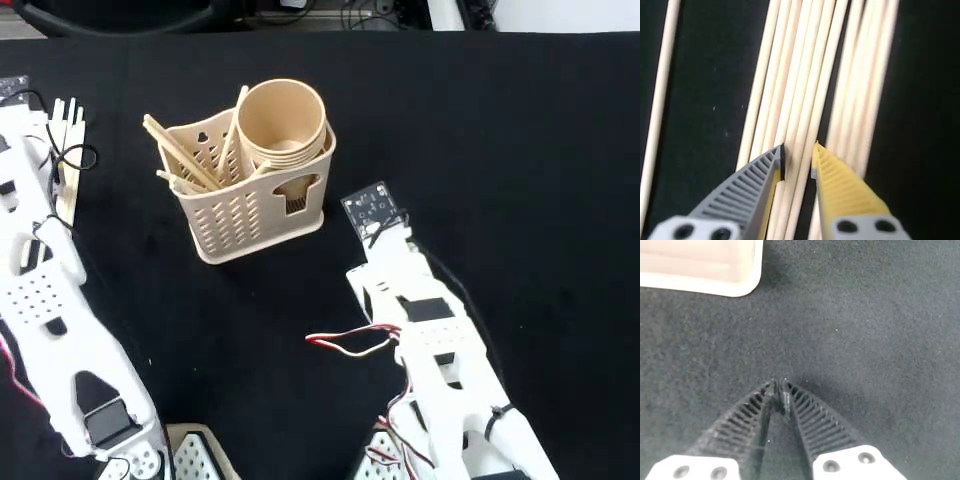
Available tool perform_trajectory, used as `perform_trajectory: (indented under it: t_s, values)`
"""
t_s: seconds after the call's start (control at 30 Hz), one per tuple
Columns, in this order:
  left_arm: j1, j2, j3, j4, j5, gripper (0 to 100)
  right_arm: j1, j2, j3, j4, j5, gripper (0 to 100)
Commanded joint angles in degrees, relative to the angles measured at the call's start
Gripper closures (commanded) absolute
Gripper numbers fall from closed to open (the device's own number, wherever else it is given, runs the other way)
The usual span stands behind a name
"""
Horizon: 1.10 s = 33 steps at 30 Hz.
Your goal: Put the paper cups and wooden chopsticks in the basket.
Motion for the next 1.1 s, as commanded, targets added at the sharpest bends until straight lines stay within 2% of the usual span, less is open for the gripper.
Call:
perform_trajectory:
  t_s: [0.0,0.1,0.23,0.37,0.63,0.87,1.07]
  values:
    - [-0.1,8.4,-14.4,3.8,0.1,89,-0.6,-1.7,-0.5,-1.2,0.4,98.5]
    - [-0.1,13.5,-22.6,8.0,0.1,90,-0.6,-1.7,-0.5,-1.2,0.4,98.5]
    - [-0.1,18.5,-34.9,14.2,-0.3,97,-0.6,-1.7,-0.5,-1.2,0.4,98.5]
    - [0.2,22.2,-47.0,20.6,-0.3,97,-0.6,-1.7,-0.5,-1.2,0.4,98.5]
    - [2.5,19.5,-46.4,26.6,-0.4,97,-0.5,-1.7,-0.5,-1.2,0.4,98.5]
    - [3.8,8.3,-46.4,34.9,0.2,97,-0.5,-1.7,-0.5,-1.2,0.4,98.5]
    - [2.2,-3.7,-46.2,35.1,7.5,97,-0.5,-1.7,-0.5,-1.2,0.4,98.5]
